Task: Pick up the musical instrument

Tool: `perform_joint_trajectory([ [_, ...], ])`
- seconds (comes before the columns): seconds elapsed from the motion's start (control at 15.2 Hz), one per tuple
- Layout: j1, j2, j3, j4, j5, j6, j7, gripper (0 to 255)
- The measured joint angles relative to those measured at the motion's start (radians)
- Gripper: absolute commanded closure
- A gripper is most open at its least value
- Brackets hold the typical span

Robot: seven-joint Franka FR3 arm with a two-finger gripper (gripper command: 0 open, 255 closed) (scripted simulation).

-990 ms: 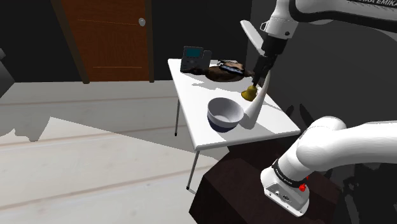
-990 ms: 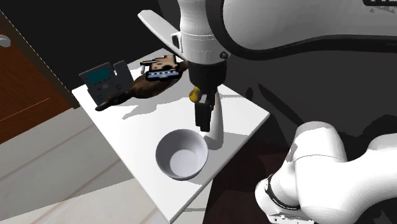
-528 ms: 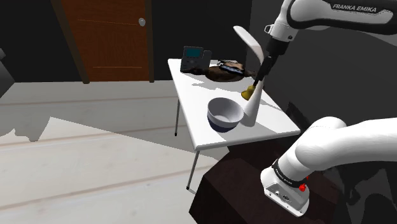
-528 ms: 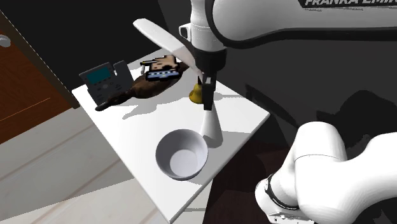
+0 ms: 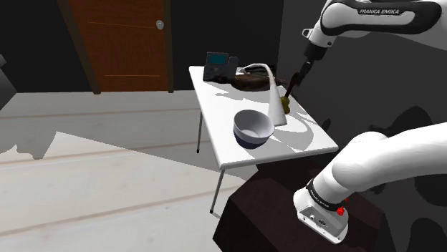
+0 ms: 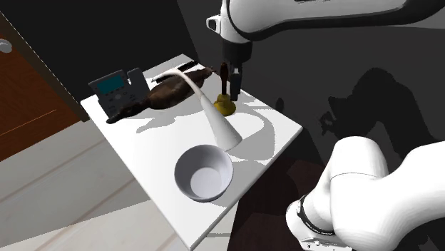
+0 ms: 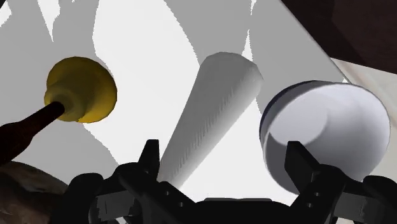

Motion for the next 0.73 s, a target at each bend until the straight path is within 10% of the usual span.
perform_joint_trajectory([
  [0.73, 0.038, 0.317, -0.238, 0.212, 0.074, 0.196, -0.363, 0],
])
